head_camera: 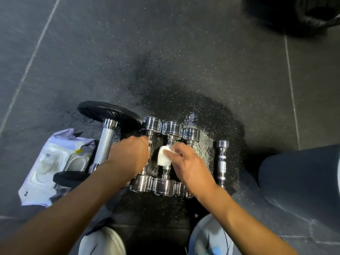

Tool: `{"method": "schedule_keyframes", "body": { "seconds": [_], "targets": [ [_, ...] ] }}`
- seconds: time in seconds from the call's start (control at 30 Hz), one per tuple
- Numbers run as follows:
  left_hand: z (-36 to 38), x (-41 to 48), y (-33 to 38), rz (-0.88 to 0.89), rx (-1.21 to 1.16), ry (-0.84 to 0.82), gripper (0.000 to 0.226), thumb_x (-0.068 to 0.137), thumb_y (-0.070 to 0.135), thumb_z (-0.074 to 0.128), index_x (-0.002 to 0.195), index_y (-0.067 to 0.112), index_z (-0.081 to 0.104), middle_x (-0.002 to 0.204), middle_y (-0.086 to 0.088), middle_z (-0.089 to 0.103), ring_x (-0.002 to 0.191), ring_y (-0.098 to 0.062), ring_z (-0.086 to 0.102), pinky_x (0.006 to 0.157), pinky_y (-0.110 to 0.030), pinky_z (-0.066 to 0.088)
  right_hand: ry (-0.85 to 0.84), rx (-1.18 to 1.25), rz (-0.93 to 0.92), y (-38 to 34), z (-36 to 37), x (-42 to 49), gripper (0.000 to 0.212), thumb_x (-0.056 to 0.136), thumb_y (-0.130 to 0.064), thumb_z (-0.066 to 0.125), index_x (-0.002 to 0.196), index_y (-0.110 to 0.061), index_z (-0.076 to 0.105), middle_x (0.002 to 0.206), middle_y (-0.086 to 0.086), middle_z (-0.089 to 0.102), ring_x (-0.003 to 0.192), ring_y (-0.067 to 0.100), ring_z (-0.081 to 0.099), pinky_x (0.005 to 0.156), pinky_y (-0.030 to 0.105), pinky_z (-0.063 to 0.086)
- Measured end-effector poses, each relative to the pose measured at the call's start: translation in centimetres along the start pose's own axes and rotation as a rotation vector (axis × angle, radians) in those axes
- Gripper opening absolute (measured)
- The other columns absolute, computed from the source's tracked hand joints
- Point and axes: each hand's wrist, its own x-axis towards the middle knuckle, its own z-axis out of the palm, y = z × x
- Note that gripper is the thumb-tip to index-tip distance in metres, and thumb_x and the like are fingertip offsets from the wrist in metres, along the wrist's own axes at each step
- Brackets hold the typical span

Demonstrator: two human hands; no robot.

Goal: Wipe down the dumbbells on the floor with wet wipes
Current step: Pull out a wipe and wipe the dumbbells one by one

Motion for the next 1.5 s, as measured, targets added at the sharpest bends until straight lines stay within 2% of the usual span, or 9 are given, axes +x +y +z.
{"method": "schedule_keyframes", "body": {
  "seconds": [0.2,0.43,0.6,0.8,0.9,1.03,1.17,1.4,1.5],
  "targets": [
    [0.1,0.1,-0.4,-0.029,-0.073,-0.028,0.015,0.103,0.033,0.054,0.107,0.019,0.056,0.094,0.000,0.057,0.085,-0.022,0.054,0.075,-0.036,0.047,0.051,0.029,0.090,-0.6,0.9,0.8,0.036,0.088,0.000,0.075,0.119,-0.017,0.075,0.112,-0.001,0.064,0.099,0.015,0.063,0.089,0.021,0.059],
    [-0.2,-0.2,0.0,-0.037,-0.075,-0.030,0.009,0.105,0.023,0.049,0.095,0.022,0.050,0.083,0.002,0.053,0.079,-0.023,0.055,0.071,-0.035,0.043,-0.086,0.004,-0.066,-0.3,-0.3,-0.6,0.044,0.075,0.006,0.083,0.113,-0.016,0.078,0.103,0.000,0.065,0.083,0.014,0.068,0.067,0.021,0.062],
    [-0.4,-0.3,0.5,-0.059,-0.027,-0.050,0.010,0.105,0.016,0.047,0.098,0.022,0.047,0.079,0.005,0.050,0.079,-0.021,0.055,0.070,-0.035,0.040,0.015,0.010,0.122,0.7,0.4,2.6,0.032,0.090,0.004,0.058,0.115,-0.008,0.075,0.105,0.012,0.062,0.092,0.030,0.058,0.075,0.046,0.055],
    [-0.2,-0.3,0.2,-0.054,-0.042,-0.026,0.010,0.106,0.019,0.046,0.104,0.021,0.055,0.085,0.002,0.058,0.076,-0.020,0.058,0.066,-0.034,0.040,-0.156,0.070,-0.064,-0.8,-0.2,-2.4,0.044,0.076,-0.002,0.088,0.115,-0.020,0.077,0.102,-0.005,0.064,0.077,0.002,0.063,0.070,0.012,0.058],
    [-0.4,-0.2,0.3,-0.062,-0.059,-0.039,0.009,0.106,0.022,0.047,0.102,0.022,0.055,0.089,0.001,0.061,0.078,-0.021,0.060,0.067,-0.035,0.040,-0.065,-0.006,-0.048,0.2,-0.2,0.5,0.044,0.079,0.004,0.083,0.117,-0.016,0.076,0.104,0.000,0.064,0.075,0.009,0.064,0.064,0.017,0.060],
    [-0.6,-0.4,0.5,-0.064,-0.066,-0.064,0.011,0.105,0.015,0.044,0.098,0.021,0.050,0.087,0.001,0.058,0.080,-0.022,0.060,0.071,-0.036,0.044,0.003,-0.017,0.087,0.7,0.1,2.3,0.026,0.098,-0.001,0.059,0.120,-0.008,0.072,0.108,0.010,0.061,0.092,0.027,0.061,0.078,0.040,0.057],
    [0.1,-0.5,0.4,-0.049,-0.047,-0.046,0.018,0.103,0.006,0.043,0.105,0.020,0.052,0.082,0.003,0.054,0.073,-0.018,0.056,0.065,-0.033,0.040,-0.154,-0.010,-0.098,-1.1,-0.1,-2.6,0.043,0.082,0.003,0.079,0.122,-0.015,0.073,0.102,-0.001,0.061,0.084,0.012,0.062,0.064,0.018,0.060],
    [0.7,-0.5,0.3,-0.012,0.043,0.003,0.015,0.103,0.011,0.048,0.115,0.017,0.055,0.100,-0.005,0.070,0.080,-0.025,0.061,0.066,-0.037,0.043,-0.055,-0.049,0.052,0.6,-0.3,1.8,0.036,0.097,-0.002,0.063,0.131,-0.015,0.065,0.110,0.002,0.057,0.085,0.010,0.055,0.072,0.021,0.059],
    [1.1,-0.9,0.3,0.050,0.094,0.024,0.017,0.103,0.014,0.046,0.117,0.016,0.053,0.103,-0.005,0.070,0.090,-0.027,0.068,0.068,-0.038,0.048,-0.108,-0.013,0.068,-0.5,0.1,-0.1,0.037,0.096,0.003,0.059,0.130,-0.012,0.067,0.112,0.010,0.058,0.093,0.025,0.059,0.078,0.037,0.058]
  ]
}}
